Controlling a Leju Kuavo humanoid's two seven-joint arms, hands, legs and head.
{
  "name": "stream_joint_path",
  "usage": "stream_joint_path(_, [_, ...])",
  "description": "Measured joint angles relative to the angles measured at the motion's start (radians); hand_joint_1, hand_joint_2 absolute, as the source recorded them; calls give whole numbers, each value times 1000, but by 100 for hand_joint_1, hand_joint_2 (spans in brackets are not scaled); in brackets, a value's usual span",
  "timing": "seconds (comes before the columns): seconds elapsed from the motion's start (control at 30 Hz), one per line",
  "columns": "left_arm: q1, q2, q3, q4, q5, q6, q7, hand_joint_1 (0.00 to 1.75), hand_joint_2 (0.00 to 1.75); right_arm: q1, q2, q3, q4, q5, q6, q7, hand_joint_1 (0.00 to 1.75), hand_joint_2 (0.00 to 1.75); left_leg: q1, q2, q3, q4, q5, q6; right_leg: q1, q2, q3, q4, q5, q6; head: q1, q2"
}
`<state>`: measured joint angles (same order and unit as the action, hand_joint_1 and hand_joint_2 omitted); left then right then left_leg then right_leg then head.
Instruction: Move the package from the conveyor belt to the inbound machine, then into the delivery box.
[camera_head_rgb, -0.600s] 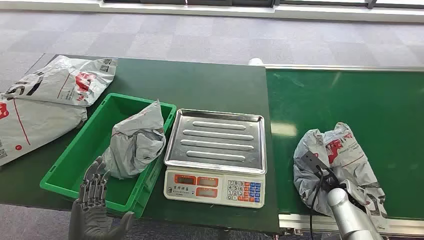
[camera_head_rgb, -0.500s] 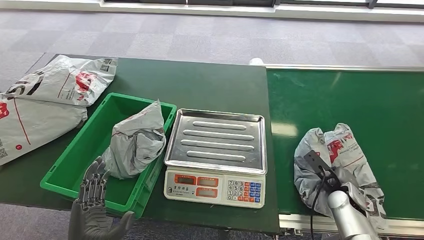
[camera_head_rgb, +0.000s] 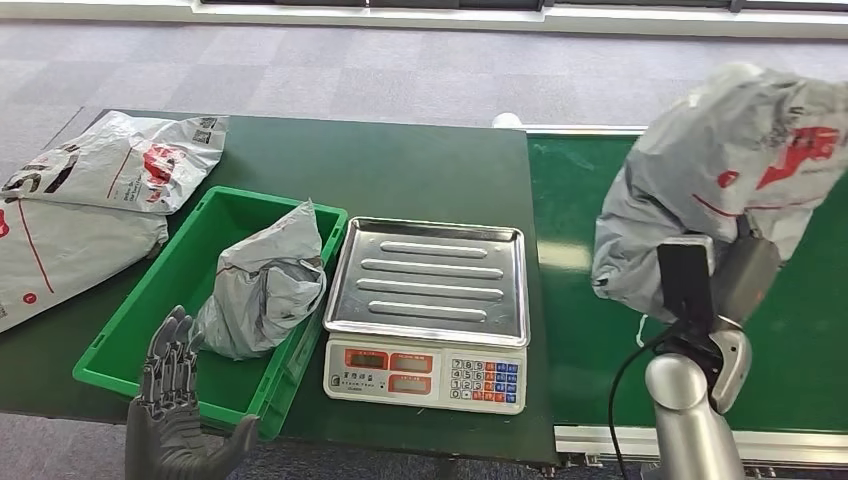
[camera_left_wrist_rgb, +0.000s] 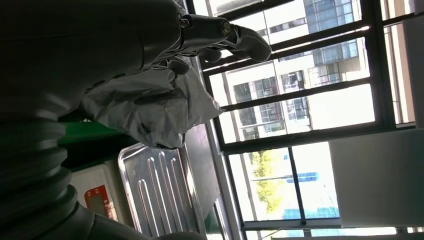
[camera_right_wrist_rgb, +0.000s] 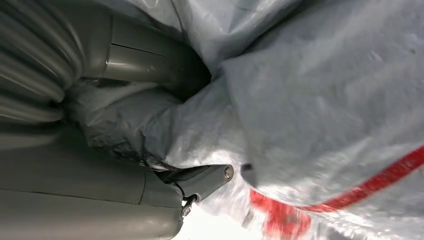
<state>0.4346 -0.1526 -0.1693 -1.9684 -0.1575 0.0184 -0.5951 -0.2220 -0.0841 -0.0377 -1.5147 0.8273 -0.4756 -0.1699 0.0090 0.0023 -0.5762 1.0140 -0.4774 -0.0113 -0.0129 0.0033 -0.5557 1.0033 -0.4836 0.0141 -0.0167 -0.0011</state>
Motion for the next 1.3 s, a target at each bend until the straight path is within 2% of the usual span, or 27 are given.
stream_joint_path(0.13, [-49, 6, -5, 21, 12, 22, -15, 0, 175, -206, 76, 226, 84, 50, 287, 123, 175, 175, 0, 6, 3, 0, 6, -4, 2, 5, -6, 2, 6, -4, 0, 0])
stream_joint_path(0.3, [-88, 22, -6, 47, 32, 24, -15, 0, 175, -402, 189, 411, 297, 8, 448, 188, 175, 175, 2, -4, 1, 0, 14, -7, 5, -3, -10, 3, 9, -5, 0, 0])
stream_joint_path(0.57, [-137, 70, -35, 79, 43, 30, -13, 0, 175, -544, 292, 530, 635, -16, 570, 225, 175, 175, 3, -5, -1, 0, 15, -8, 5, -4, -12, 3, 10, -6, 0, 0])
stream_joint_path(0.77, [-169, 98, -74, 106, 48, 32, -6, 0, 175, -583, 328, 570, 855, -8, 577, 228, 175, 175, 3, -6, -1, 0, 15, -7, 5, -4, -12, 3, 10, -6, 0, 0])
stream_joint_path(0.8, [-172, 101, -78, 109, 48, 32, -6, 0, 175, -588, 330, 573, 875, -7, 577, 227, 168, 175, 3, -5, -1, 0, 15, -7, 5, -4, -12, 3, 10, -6, 0, 0])
stream_joint_path(0.9, [-177, 109, -85, 117, 51, 32, -5, 0, 175, -600, 335, 583, 921, -7, 581, 226, 41, 175, 3, -5, -2, 0, 15, -7, 5, -3, -13, 3, 10, -6, 0, 0])
stream_joint_path(0.93, [-178, 110, -86, 120, 52, 33, -5, 0, 175, -603, 336, 585, 932, -6, 588, 230, 4, 175, 3, -5, -2, 0, 15, -8, 5, -3, -13, 3, 10, -6, 0, 0])
stream_joint_path(1.17, [-191, 114, -90, 149, 53, 37, 7, 0, 175, -596, 328, 603, 985, 20, 669, 258, 0, 175, 3, -5, -2, 0, 15, -8, 5, -3, -13, 2, 10, -6, 0, 0])
stream_joint_path(1.23, [-193, 114, -90, 155, 42, 38, 6, 0, 175, -573, 317, 605, 976, 10, 650, 234, 0, 175, 3, -5, -1, 0, 15, -8, 5, -3, -13, 2, 10, -6, 0, 0])
stream_joint_path(1.3, [-196, 110, -87, 149, 12, 39, 5, 0, 175, -521, 297, 599, 899, -21, 594, 193, 0, 175, 3, -6, -2, 0, 15, -8, 5, -4, -13, 2, 10, -6, 0, 0])
